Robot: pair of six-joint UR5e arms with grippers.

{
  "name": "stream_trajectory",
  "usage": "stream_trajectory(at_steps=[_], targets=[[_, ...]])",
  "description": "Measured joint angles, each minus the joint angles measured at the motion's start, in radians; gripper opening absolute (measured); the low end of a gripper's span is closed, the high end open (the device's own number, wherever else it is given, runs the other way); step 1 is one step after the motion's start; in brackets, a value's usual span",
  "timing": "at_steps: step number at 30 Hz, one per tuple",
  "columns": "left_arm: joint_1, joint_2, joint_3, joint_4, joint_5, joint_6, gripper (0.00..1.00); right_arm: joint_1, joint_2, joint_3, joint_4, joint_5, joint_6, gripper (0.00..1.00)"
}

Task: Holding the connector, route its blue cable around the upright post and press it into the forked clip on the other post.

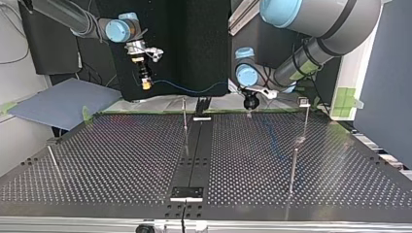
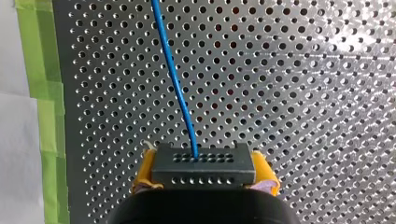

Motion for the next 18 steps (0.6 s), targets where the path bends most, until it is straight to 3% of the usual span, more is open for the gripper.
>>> stream_trajectory(at_steps=[10,18], targets=[[-0.006,-0.006,0.000,-0.066,0.022,-0.007,1.00,0.000,0.000,-0.002,0.002,0.002,0.000,0.00],[-0.024,-0.057,0.012,-0.087,0.012,-0.008,1.00,0.000,0.000,-0.002,0.003,0.005,0.000,0.00]])
